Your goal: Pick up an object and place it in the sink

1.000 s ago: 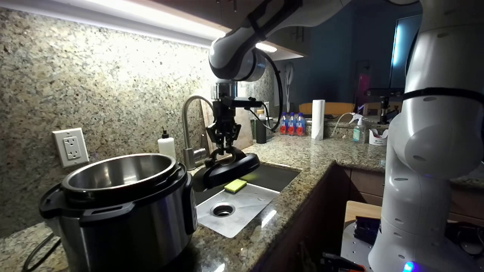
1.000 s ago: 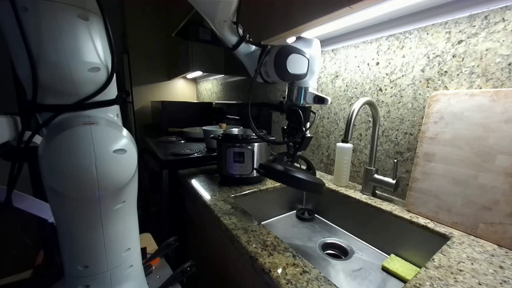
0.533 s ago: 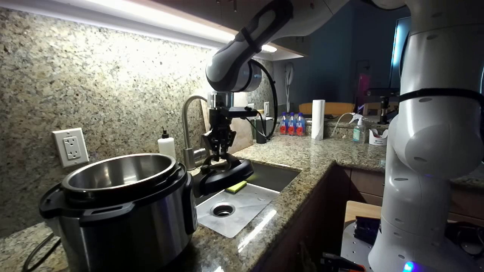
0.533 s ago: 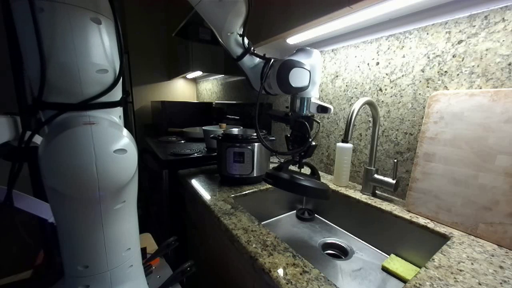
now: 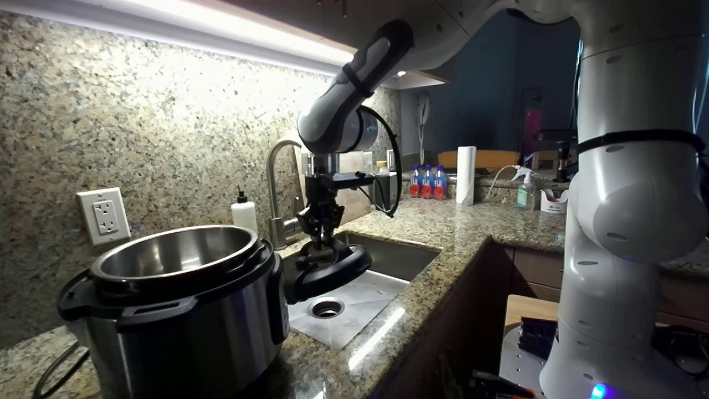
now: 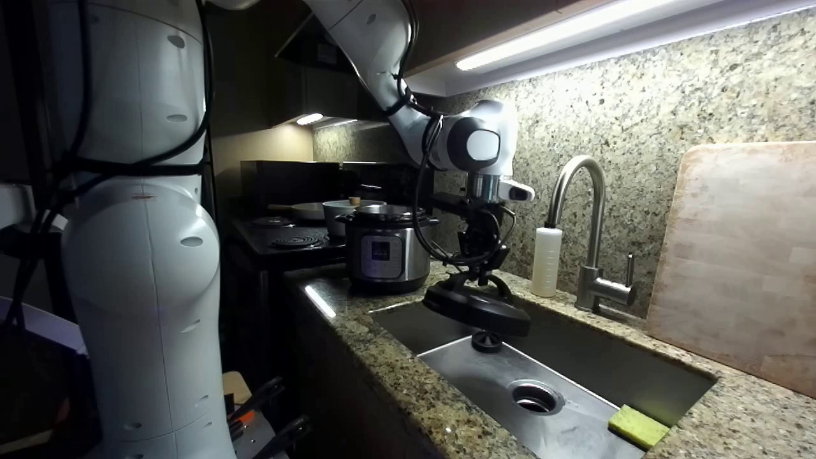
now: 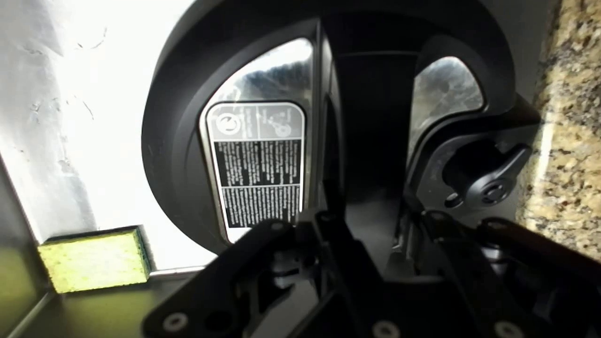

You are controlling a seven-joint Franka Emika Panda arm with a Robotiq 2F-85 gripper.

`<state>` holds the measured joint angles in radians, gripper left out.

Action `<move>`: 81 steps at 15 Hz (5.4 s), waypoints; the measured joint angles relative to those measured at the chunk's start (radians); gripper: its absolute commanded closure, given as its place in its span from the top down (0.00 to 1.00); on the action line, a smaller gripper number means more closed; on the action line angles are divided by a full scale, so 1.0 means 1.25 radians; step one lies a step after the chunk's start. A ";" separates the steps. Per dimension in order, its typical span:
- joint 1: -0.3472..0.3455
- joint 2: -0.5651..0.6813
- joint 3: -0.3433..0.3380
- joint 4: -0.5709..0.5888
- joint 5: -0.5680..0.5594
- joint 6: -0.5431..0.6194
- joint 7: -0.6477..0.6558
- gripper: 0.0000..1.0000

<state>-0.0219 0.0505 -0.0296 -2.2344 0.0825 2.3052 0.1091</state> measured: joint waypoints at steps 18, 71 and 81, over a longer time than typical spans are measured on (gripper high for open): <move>-0.001 0.082 -0.014 0.031 -0.044 0.000 -0.005 0.13; 0.000 0.092 -0.028 0.059 -0.290 0.001 -0.150 0.13; -0.005 0.093 -0.029 0.060 -0.306 0.006 -0.316 0.13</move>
<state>-0.0277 0.1665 -0.0664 -2.1600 -0.2996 2.3129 -0.2863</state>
